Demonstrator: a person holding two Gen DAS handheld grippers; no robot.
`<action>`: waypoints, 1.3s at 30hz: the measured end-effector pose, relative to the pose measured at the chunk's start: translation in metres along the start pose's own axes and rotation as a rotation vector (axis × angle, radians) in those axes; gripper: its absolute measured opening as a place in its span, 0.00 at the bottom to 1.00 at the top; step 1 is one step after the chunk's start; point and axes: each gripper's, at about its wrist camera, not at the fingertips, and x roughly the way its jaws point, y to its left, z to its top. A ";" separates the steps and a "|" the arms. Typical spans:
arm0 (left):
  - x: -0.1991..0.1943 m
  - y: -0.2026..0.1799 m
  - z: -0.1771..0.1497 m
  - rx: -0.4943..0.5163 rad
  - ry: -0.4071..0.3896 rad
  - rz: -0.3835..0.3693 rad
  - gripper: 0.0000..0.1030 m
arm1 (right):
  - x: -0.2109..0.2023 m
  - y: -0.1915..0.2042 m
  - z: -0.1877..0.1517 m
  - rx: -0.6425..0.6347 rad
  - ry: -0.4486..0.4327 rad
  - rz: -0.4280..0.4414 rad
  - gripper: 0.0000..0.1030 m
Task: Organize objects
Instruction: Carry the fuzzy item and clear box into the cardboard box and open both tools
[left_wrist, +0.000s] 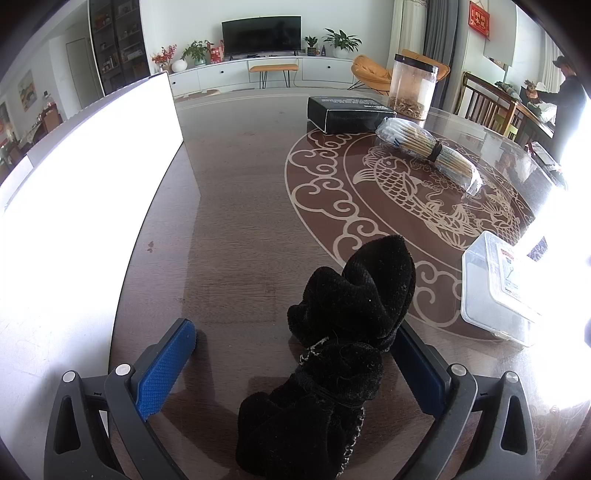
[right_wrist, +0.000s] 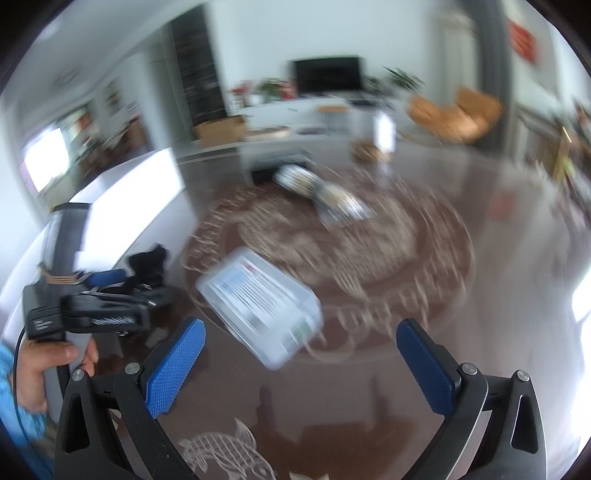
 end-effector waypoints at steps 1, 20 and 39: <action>0.000 0.000 0.000 0.000 0.000 0.000 1.00 | 0.007 0.008 0.009 -0.063 0.024 0.024 1.00; -0.008 0.001 -0.008 0.050 0.053 -0.032 1.00 | 0.074 0.017 0.011 -0.095 0.371 0.075 0.60; -0.150 0.055 0.002 -0.067 -0.159 -0.397 0.29 | -0.014 0.069 0.070 -0.014 0.230 0.065 0.60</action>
